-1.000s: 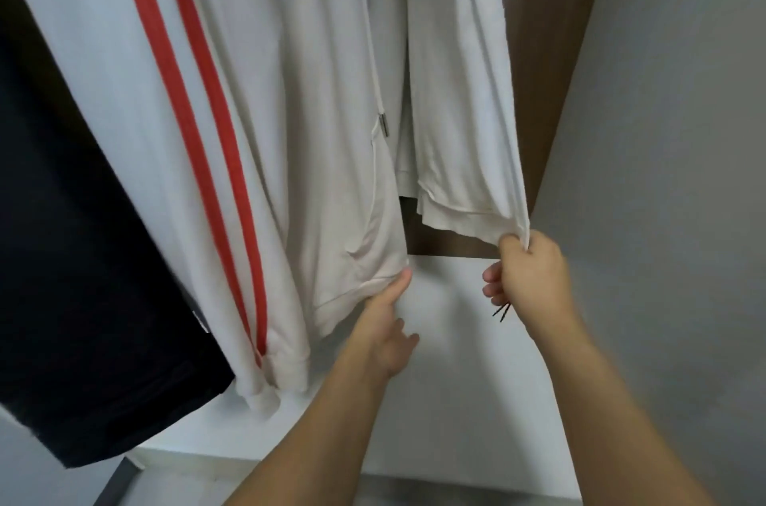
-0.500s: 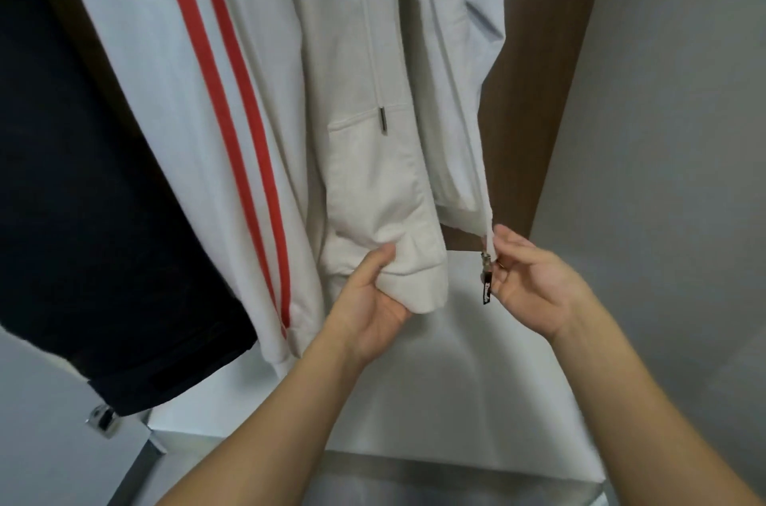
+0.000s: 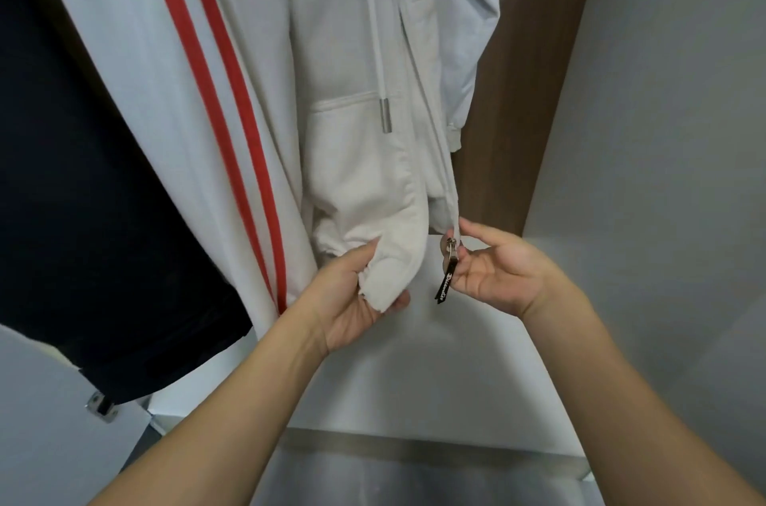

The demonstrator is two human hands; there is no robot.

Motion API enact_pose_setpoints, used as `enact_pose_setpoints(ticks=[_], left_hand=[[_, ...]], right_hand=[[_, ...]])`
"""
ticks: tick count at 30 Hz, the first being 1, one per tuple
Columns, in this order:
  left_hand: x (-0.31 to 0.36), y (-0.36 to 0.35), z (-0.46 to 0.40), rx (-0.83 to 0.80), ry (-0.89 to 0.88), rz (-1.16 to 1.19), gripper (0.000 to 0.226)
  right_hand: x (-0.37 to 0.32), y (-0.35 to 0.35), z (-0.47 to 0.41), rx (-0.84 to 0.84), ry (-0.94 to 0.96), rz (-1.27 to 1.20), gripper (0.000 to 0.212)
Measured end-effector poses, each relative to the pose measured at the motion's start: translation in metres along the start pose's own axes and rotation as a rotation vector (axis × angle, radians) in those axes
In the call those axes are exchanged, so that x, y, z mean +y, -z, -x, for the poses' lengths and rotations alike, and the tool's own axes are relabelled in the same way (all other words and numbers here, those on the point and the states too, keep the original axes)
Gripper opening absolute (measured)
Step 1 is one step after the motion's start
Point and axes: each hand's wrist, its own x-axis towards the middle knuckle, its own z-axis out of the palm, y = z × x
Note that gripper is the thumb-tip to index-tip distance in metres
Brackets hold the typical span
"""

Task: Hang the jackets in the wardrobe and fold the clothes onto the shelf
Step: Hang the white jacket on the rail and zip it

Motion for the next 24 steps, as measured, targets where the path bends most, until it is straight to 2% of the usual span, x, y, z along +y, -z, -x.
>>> enact_pose_setpoints(ticks=[2,4,7,9,12,16,20,24], left_hand=[[0.008,-0.001,0.002,-0.048,-0.019,0.019,0.012],[0.017,0.001,0.005,-0.113,0.018,-0.062,0.026],[0.024,0.001,0.013,-0.054,0.120,-0.536,0.037],[0.029,-0.001,0.016,-0.008,0.110,-0.648,0.029],[0.041,-0.007,0.019,-0.064,-0.065,-0.490,0.014],[0.050,-0.023,0.022,-0.172,-0.372,-0.285,0.025],[0.047,-0.043,0.024,-0.072,-0.623,-0.394,0.015],[0.043,-0.057,0.026,0.034,-0.779,-0.414,0.016]], right_hand=[[0.000,0.002,0.000,0.004,-0.010,-0.012,0.025],[0.003,0.004,-0.001,0.010,-0.019,-0.015,0.024],[0.006,0.008,-0.002,-0.024,-0.023,0.008,0.032],[0.005,0.008,-0.001,-0.086,-0.016,0.035,0.038],[0.003,0.005,0.002,-0.181,0.001,0.015,0.048],[0.000,-0.010,0.011,-0.322,0.118,0.114,0.044],[-0.001,-0.029,0.016,-0.419,0.233,0.295,0.035],[0.000,-0.043,0.023,-0.479,0.331,0.358,0.021]])
